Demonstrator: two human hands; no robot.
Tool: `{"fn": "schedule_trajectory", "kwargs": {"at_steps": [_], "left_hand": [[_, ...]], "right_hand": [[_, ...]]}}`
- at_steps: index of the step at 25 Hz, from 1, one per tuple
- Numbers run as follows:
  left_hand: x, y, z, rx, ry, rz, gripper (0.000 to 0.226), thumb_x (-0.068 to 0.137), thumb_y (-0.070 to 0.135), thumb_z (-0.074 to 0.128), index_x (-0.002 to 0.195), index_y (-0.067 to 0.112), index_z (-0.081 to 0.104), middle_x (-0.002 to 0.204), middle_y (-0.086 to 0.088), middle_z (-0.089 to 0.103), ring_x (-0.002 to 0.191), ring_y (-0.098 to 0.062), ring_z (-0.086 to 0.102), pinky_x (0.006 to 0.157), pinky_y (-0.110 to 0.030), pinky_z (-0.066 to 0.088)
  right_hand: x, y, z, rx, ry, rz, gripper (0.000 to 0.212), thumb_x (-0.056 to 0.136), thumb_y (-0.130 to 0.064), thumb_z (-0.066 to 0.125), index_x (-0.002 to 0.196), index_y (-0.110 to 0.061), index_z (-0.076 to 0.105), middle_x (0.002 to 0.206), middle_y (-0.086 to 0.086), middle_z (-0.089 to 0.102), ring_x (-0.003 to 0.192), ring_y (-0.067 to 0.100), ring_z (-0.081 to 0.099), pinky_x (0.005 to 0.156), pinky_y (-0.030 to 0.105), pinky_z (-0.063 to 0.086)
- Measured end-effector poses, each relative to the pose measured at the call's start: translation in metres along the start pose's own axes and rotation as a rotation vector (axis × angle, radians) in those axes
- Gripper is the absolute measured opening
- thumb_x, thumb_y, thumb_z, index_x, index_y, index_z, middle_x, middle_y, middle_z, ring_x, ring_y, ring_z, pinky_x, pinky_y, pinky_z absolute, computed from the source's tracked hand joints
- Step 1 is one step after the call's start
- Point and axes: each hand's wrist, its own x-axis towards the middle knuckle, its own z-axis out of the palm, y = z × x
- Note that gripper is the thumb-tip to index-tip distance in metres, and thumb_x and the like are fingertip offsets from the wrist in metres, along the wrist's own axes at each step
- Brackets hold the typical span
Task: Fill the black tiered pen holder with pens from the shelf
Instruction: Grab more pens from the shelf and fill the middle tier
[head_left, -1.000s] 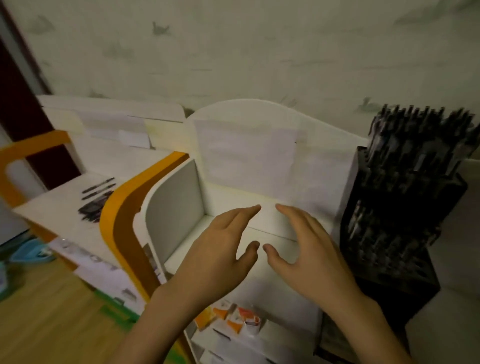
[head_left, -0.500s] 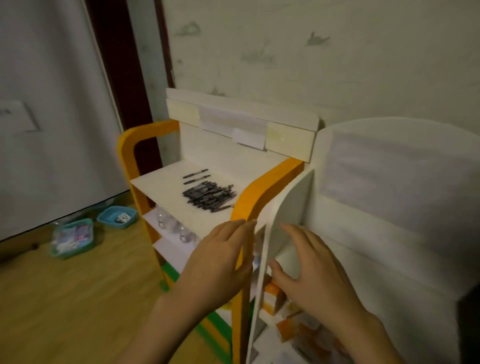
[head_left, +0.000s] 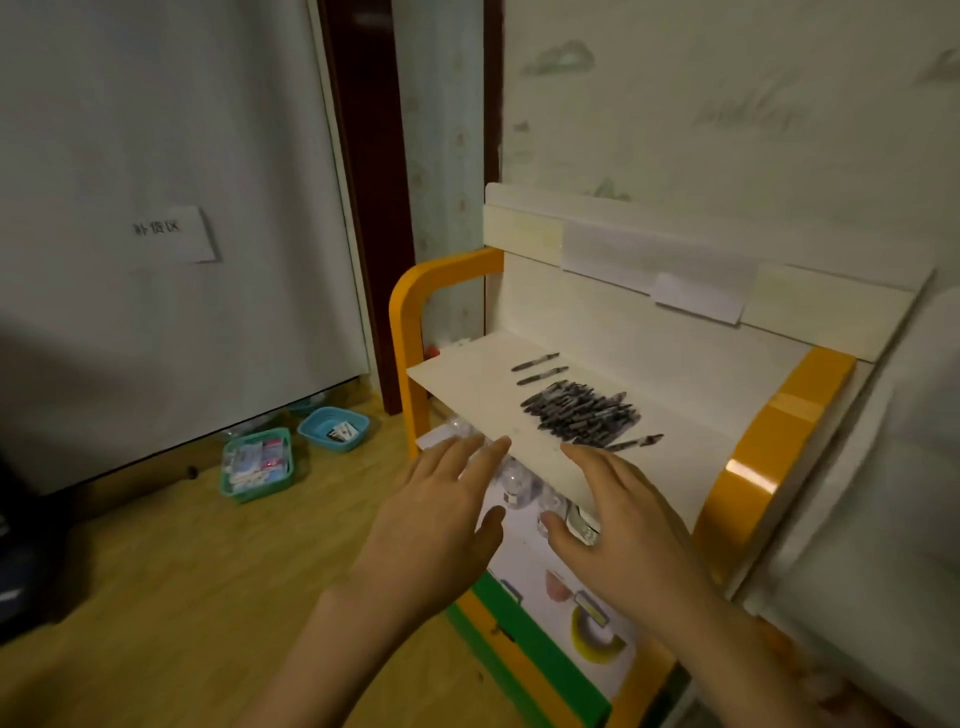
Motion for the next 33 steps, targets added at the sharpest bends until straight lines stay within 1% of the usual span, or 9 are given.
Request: {"fn": "schedule_trajectory", "kwargs": {"at_steps": [6,9,11,15,18,21,26,30,33], "left_hand": [[0.038,-0.053,0.006,-0.016,0.018,0.000,0.069,0.095,0.045,0.050,0.150,0.042,0.010,0.157,0.012,0.025,0.144,-0.013,0.025,0.113,-0.031,0.027],[0.071,-0.074,0.014,-0.020,0.019,0.026,0.068,0.095,0.045,0.051,0.151,0.042,0.012,0.157,0.012,0.026,0.144,-0.014,0.025,0.114,-0.033,0.026],[0.102,-0.090,0.025,-0.024,0.003,0.043,0.069,0.095,0.046,0.051,0.150,0.042,0.011,0.157,0.011,0.026,0.144,-0.014,0.025,0.113,-0.033,0.027],[0.180,-0.121,0.058,-0.025,-0.042,0.089,0.067,0.095,0.049,0.048,0.150,0.042,0.010,0.157,0.011,0.026,0.143,-0.014,0.026,0.113,-0.034,0.029],[0.235,-0.139,0.084,-0.036,-0.079,0.137,0.067,0.095,0.049,0.047,0.150,0.040,0.011,0.156,0.009,0.029,0.142,-0.015,0.029,0.112,-0.032,0.031],[0.279,-0.155,0.119,-0.105,-0.131,0.191,0.067,0.094,0.047,0.050,0.151,0.035,0.017,0.153,0.008,0.035,0.139,-0.014,0.034,0.110,-0.029,0.032],[0.320,-0.166,0.188,-0.276,-0.305,0.226,0.063,0.094,0.044,0.052,0.150,0.030,0.027,0.149,0.006,0.040,0.131,-0.013,0.040,0.102,-0.021,0.033],[0.360,-0.162,0.248,-0.356,-0.403,0.226,0.061,0.095,0.040,0.053,0.149,0.020,0.034,0.148,0.000,0.043,0.130,-0.017,0.044,0.105,-0.028,0.038],[0.384,-0.156,0.288,-0.314,-0.459,0.274,0.057,0.099,0.032,0.048,0.150,0.014,0.032,0.152,-0.006,0.038,0.135,-0.020,0.039,0.109,-0.028,0.033]], "right_hand": [[0.055,-0.008,0.025,-0.046,0.022,-0.002,0.068,0.088,-0.054,0.054,0.147,-0.032,0.029,0.149,-0.011,0.037,0.134,0.009,0.036,0.107,0.028,0.040],[0.085,0.001,0.039,-0.088,0.050,0.012,0.068,0.088,-0.054,0.054,0.147,-0.030,0.031,0.148,-0.010,0.038,0.134,0.009,0.036,0.106,0.022,0.032],[0.109,0.014,0.049,-0.094,0.071,0.045,0.068,0.088,-0.054,0.054,0.146,-0.029,0.032,0.147,-0.010,0.039,0.133,0.009,0.037,0.107,0.022,0.031],[0.169,0.049,0.070,-0.084,0.096,0.128,0.066,0.088,-0.055,0.054,0.145,-0.029,0.033,0.145,-0.011,0.041,0.133,0.010,0.038,0.109,0.032,0.040],[0.205,0.078,0.080,-0.076,0.100,0.233,0.065,0.086,-0.054,0.058,0.142,-0.029,0.038,0.140,-0.010,0.047,0.128,0.011,0.043,0.107,0.033,0.043],[0.231,0.108,0.089,-0.117,0.066,0.317,0.064,0.087,-0.052,0.058,0.143,-0.026,0.040,0.136,-0.009,0.050,0.123,0.011,0.046,0.105,0.032,0.042],[0.245,0.143,0.093,-0.224,0.027,0.479,0.066,0.087,-0.053,0.056,0.144,-0.022,0.041,0.137,-0.003,0.051,0.123,0.015,0.048,0.103,0.031,0.041],[0.248,0.157,0.097,-0.266,0.028,0.596,0.064,0.089,-0.053,0.052,0.143,-0.022,0.041,0.137,-0.004,0.051,0.126,0.018,0.047,0.107,0.036,0.039],[0.250,0.162,0.099,-0.318,0.080,0.694,0.067,0.089,-0.051,0.056,0.145,-0.019,0.041,0.142,0.002,0.049,0.130,0.023,0.045,0.111,0.036,0.034]]}}
